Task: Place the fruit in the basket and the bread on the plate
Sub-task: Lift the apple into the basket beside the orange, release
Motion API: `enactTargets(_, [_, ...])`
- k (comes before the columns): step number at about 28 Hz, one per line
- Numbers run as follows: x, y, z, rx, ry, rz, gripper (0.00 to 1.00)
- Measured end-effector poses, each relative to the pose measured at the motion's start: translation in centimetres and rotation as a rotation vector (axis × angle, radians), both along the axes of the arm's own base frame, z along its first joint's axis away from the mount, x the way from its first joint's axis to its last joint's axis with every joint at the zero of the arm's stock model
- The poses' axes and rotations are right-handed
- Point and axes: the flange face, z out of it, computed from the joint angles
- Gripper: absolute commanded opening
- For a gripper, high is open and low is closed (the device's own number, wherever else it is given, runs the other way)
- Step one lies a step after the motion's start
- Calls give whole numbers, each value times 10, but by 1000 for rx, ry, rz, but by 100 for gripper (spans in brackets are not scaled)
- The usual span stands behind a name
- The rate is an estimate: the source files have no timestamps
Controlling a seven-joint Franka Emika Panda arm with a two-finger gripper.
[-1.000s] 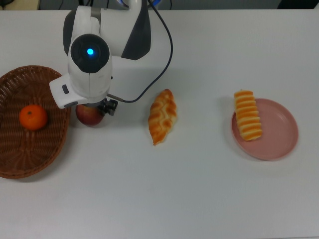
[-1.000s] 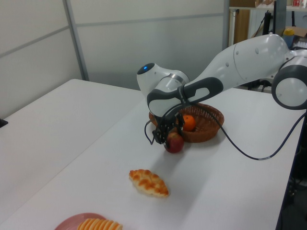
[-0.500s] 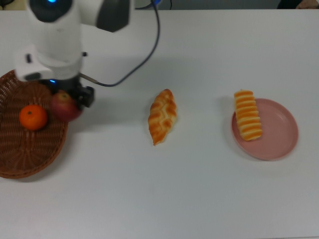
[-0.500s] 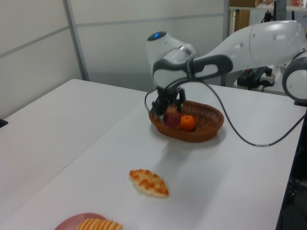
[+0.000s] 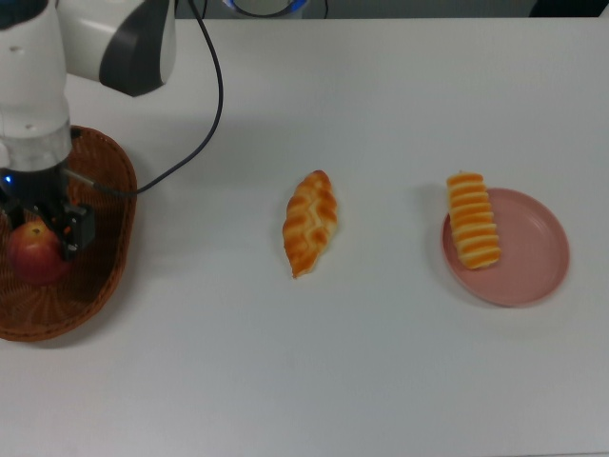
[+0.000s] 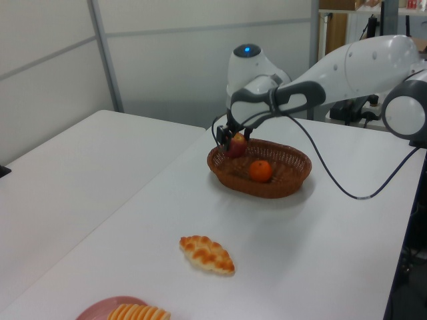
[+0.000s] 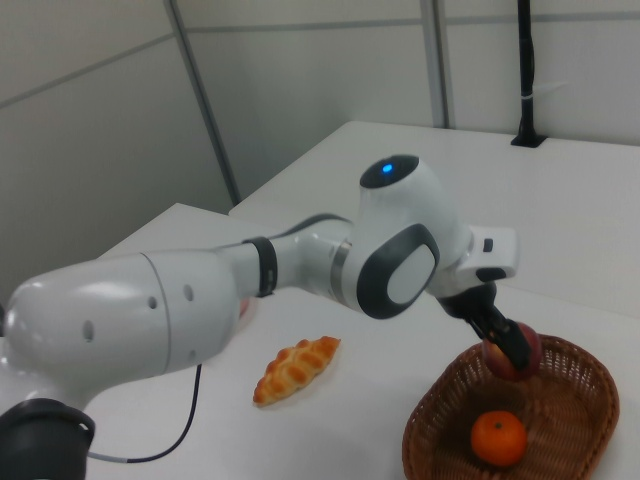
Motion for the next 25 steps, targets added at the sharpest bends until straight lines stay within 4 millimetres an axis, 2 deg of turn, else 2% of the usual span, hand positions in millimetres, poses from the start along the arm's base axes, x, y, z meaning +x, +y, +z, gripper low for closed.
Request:
enactTargets(1, [1,-1,-4,-13,7,9,43])
enactTargets(2, [1,-2,-8,-24,10,18,52])
enactTargets(4, [3,-5,-16,-42,6,30,56])
enactTargets(5, [3,-7,-19,-45,4,32,64])
enactTargets(7, [4,-10,-22,-50,3,37,100])
enactTargets(12, [4,-11,-23,-54,4,43,100])
enactTargets(18, [5,1,-12,-37,-4,47,100])
enactTargets(23, [0,26,11,46,27,34,100])
enactTargets(25, [-7,47,22,89,85,44,100])
